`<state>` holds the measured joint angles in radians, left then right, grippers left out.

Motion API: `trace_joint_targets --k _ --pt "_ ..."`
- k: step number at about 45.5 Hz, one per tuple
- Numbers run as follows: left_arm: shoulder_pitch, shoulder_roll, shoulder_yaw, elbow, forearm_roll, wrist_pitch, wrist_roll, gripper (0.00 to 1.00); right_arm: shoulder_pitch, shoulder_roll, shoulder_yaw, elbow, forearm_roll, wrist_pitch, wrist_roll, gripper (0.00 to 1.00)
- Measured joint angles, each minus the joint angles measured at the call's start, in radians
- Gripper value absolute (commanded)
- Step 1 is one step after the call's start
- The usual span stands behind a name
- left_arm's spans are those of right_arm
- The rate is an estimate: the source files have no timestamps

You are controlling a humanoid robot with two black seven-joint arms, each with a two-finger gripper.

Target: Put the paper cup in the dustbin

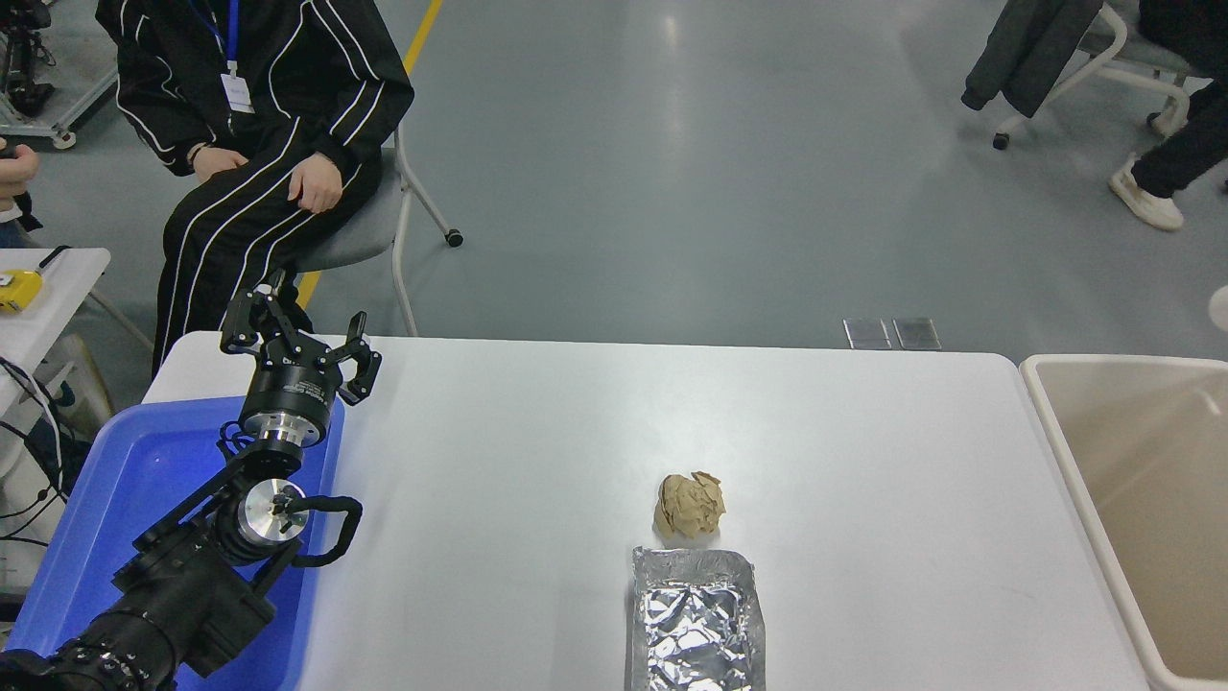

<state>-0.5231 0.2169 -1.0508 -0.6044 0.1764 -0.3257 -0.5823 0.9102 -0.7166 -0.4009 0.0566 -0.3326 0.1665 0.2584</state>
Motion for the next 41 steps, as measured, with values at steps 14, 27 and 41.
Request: trace_joint_targets --k 14,27,41 --pt "0.000 0.000 0.000 0.000 0.000 0.000 -0.001 1.00 -0.138 0.051 0.002 -0.051 0.010 -0.003 -0.082 0.00" --pt "0.000 0.000 0.000 0.000 0.000 0.000 -0.001 1.00 -0.229 0.127 0.035 -0.062 0.015 -0.009 -0.102 0.00" --pt "0.000 0.000 0.000 0.000 0.000 0.000 -0.001 1.00 -0.263 0.201 0.049 -0.065 0.015 -0.046 -0.107 0.00"
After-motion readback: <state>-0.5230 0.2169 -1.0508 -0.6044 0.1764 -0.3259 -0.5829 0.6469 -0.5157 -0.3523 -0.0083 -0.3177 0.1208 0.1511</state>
